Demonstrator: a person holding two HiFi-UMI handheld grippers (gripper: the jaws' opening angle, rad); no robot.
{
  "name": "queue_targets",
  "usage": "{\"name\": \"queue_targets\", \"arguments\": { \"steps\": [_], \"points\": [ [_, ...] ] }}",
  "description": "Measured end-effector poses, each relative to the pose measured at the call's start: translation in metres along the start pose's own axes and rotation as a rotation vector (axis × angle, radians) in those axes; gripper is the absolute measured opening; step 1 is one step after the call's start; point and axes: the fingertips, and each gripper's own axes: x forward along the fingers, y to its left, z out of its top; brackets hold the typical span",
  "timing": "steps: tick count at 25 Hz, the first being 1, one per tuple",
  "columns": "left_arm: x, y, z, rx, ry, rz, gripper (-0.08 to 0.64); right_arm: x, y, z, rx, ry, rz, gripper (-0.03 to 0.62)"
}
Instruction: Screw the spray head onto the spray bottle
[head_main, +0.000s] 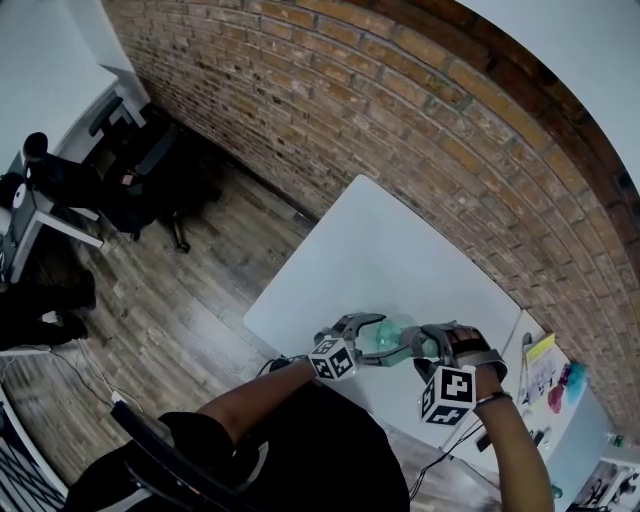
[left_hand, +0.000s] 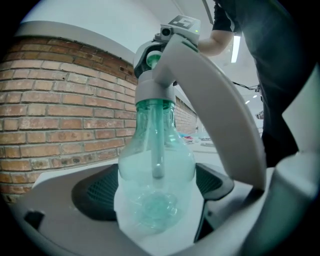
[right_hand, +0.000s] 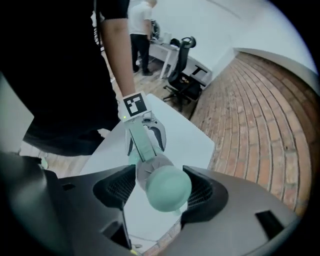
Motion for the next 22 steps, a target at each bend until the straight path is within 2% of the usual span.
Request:
{"name": "queue_targets", "arguments": {
  "steps": [3,7,11,16,19,22],
  "points": [
    [0.000,-0.001,-0.002,-0.004,0.001,0.006,0.480,0.009,0.004,0.002,-0.094,0.016,0.062,0.278],
    [0.000,-0.003,-0.010,-0.006,0.015,0.000,0.479,0.013,0.008,0.001,-0.060,0.021,0.149,0.276],
    [0.001,-0.001,-0.015,-0.011,0.019,0.001,0.477,0.014,0.001,0.004,0.136,-0.036,0.183,0.276],
    [0.002,-0.003,-0.016,-0.019,0.004,0.003,0.476,0.012,-0.003,0.005,0.357,-0.129,0.167,0.278],
    [0.001,-0.002,-0.015,-0.022,0.000,0.008,0.476,0.013,-0.006,0.004,0.448,-0.140,0.150,0.278],
    [0.001,-0.002,-0.015,-0.030,0.003,0.014,0.476,0.013,-0.009,0.002,0.580,-0.136,0.138,0.278]
  ]
}}
